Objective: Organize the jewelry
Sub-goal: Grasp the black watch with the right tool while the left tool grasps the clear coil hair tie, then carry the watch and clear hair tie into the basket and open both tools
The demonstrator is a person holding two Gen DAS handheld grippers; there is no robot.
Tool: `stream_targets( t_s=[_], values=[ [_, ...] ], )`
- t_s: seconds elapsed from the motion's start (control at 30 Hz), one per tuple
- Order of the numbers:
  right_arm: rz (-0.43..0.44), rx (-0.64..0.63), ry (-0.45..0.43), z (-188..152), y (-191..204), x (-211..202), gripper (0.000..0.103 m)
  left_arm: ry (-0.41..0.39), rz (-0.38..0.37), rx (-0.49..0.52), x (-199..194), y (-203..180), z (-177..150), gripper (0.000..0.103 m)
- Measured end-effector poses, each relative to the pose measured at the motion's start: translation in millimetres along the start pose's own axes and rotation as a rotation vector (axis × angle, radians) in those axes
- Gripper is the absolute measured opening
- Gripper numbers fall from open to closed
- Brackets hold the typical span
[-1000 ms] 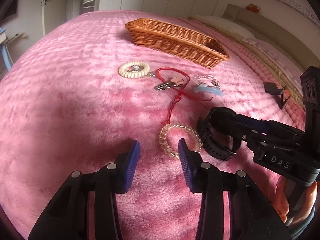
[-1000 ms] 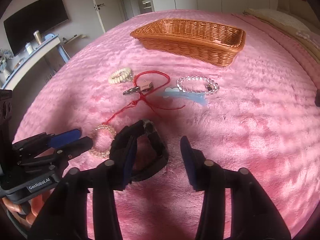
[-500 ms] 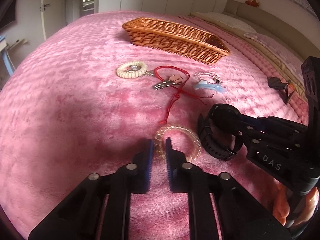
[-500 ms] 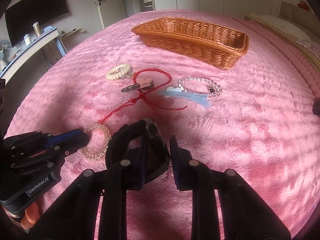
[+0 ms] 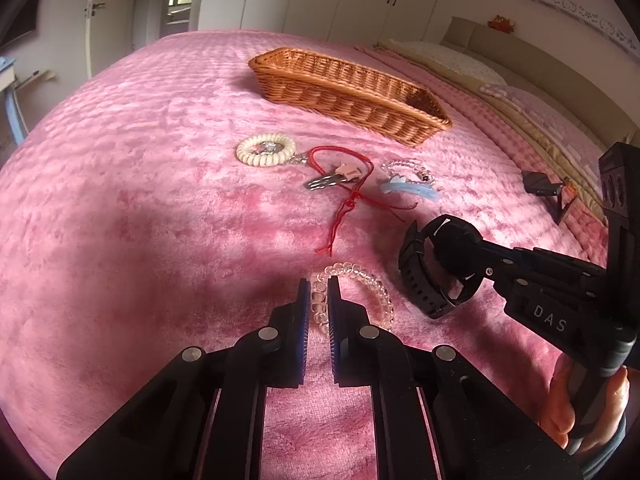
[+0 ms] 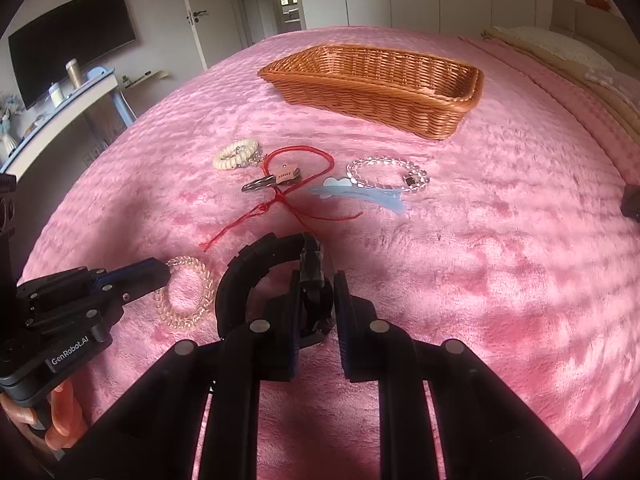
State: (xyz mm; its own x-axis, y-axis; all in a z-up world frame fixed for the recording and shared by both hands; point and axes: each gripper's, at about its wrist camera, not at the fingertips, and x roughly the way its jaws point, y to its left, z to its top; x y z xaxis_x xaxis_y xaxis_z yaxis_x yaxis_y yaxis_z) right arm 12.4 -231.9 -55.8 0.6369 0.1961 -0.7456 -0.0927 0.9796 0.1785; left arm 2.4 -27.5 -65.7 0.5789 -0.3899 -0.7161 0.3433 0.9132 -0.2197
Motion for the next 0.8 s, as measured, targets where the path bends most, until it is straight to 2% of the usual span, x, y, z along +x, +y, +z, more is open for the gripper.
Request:
stream_targets(
  t_s=[0.37,0.63,0.8],
  values=[
    [0.029,0.047,-0.075,12.1,-9.0,-33.4,0.013,-0.088,-0.062,0.02,-31.7,-7.8,8.4,0.007],
    [0.028,0.068,-0.165,46.5,-17.8,-61.8,0.013,-0.173,-0.062,0.06,-54.4,-19.3,46.7,0.007],
    [0.012,0.085,-0.204,79.3,-32.0,-60.5,0.013,-0.204,-0.058,0.082,-49.4,-20.7,81.6,0.007]
  ],
)
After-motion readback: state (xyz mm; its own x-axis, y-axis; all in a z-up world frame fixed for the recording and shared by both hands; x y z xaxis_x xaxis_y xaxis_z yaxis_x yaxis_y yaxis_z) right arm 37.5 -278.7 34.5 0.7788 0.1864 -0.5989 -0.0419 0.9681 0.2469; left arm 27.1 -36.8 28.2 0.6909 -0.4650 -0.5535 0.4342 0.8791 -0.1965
